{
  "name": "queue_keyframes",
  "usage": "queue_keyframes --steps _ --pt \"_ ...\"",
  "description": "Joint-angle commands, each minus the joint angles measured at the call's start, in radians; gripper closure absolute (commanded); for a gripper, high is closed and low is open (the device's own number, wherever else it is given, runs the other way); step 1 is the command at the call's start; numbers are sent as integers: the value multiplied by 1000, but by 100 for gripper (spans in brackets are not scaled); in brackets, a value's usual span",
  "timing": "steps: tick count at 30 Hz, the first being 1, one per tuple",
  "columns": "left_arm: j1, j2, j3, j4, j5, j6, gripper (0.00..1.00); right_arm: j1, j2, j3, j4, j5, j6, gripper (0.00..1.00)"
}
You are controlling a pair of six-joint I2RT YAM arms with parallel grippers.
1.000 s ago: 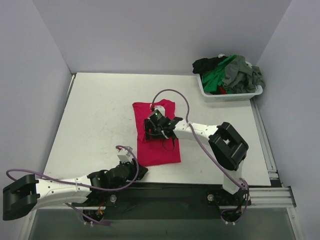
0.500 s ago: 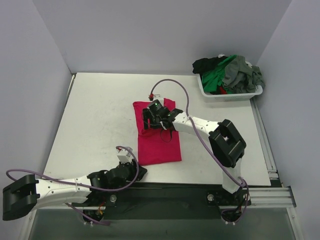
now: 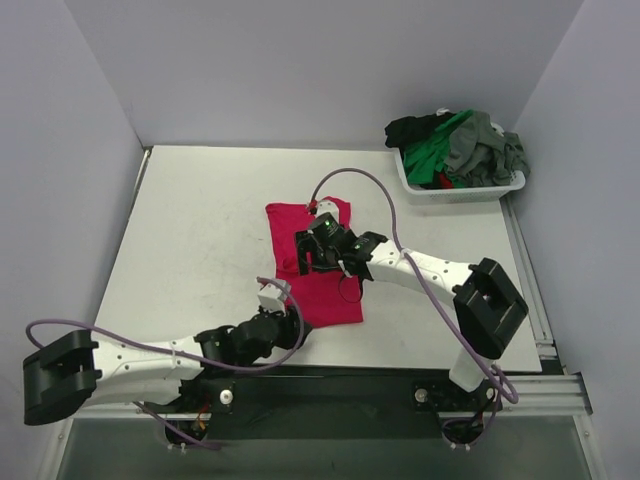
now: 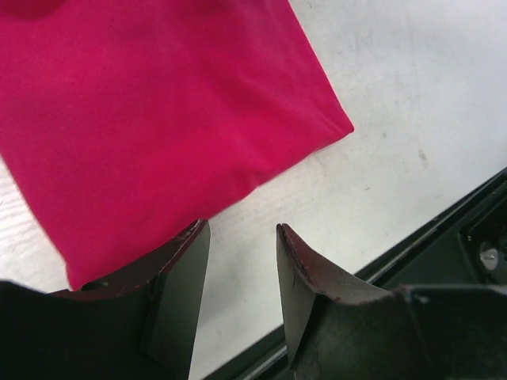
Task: Fold and stack the t-shirts
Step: Fold the folded rectangular tshirt in 1/3 of the way
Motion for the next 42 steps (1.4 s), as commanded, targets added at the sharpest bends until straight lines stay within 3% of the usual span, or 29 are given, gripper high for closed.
queue_keyframes --steps 1,8,13,25,42 --pt "22 142 56 138 17 79 50 15 -13 -23 -17 -5 10 32" --pt "56 414 91 404 76 102 50 23 61 14 -8 -61 14 32" --pt "54 500 82 421 77 70 50 15 124 62 -7 -67 14 32" --pt "27 489 -68 390 45 -28 50 -35 288 183 -35 -93 -2 32" --pt "-38 520 -190 413 16 -157 51 -136 403 482 -135 -62 -47 32"
